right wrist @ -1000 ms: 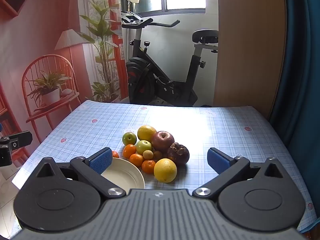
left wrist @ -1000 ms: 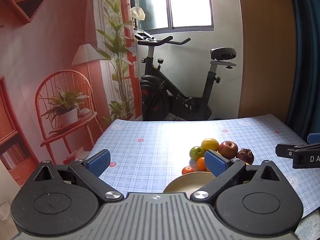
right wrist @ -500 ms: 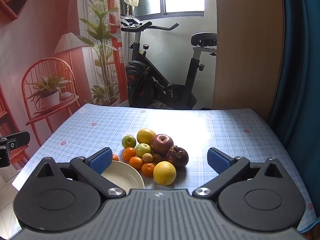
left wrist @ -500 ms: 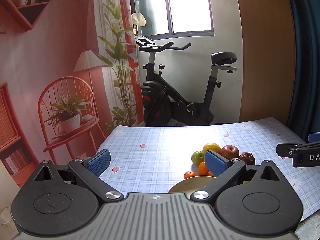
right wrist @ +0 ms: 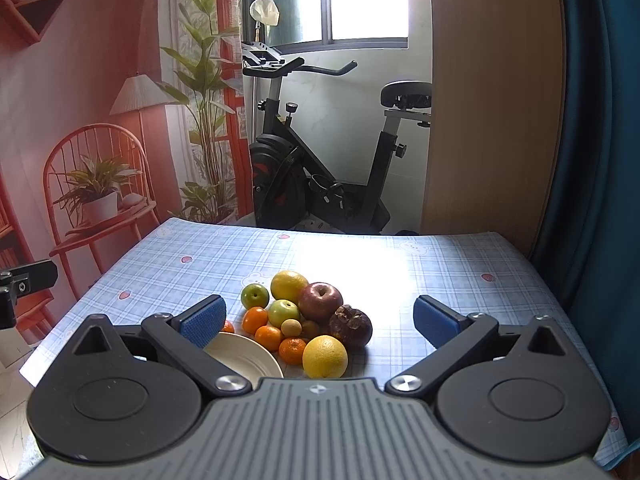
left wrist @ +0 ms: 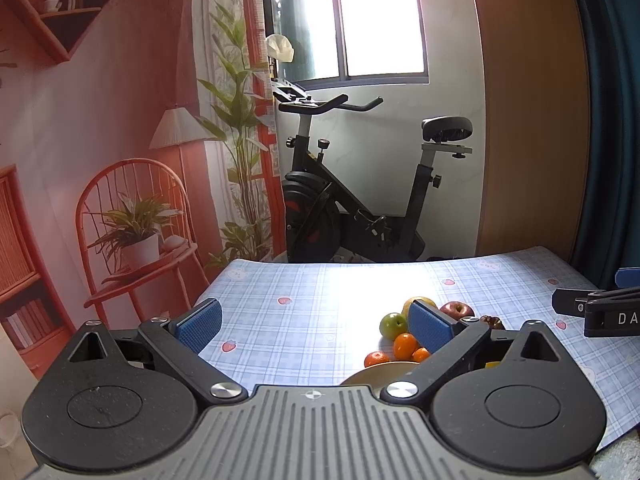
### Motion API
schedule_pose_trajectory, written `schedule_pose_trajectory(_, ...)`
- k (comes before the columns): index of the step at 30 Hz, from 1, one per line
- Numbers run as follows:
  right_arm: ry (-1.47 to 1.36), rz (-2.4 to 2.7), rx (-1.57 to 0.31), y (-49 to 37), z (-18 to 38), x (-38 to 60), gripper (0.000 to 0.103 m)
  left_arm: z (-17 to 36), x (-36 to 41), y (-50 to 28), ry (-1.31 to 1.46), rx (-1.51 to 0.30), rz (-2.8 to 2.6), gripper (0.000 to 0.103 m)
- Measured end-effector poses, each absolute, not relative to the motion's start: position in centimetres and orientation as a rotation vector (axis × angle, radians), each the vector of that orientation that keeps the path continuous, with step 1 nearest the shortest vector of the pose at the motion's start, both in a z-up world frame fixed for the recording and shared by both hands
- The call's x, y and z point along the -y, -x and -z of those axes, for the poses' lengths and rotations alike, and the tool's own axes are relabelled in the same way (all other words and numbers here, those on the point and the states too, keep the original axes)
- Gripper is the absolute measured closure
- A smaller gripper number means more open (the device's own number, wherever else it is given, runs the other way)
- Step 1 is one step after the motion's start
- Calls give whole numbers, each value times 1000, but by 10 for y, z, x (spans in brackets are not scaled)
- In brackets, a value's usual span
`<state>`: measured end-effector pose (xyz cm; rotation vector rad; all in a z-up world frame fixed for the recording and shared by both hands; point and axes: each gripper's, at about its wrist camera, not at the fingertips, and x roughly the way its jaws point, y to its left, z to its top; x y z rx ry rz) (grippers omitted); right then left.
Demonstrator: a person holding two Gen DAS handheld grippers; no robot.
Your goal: Organize fruits
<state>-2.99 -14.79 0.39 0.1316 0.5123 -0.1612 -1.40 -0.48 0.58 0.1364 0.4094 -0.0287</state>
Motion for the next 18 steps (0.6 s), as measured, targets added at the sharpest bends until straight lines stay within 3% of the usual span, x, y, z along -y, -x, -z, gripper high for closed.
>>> schedule_pose_trajectory(18, -132, 164, -508, 31, -5, 149, 1, -5, 5, 14, -127, -404, 27, 2)
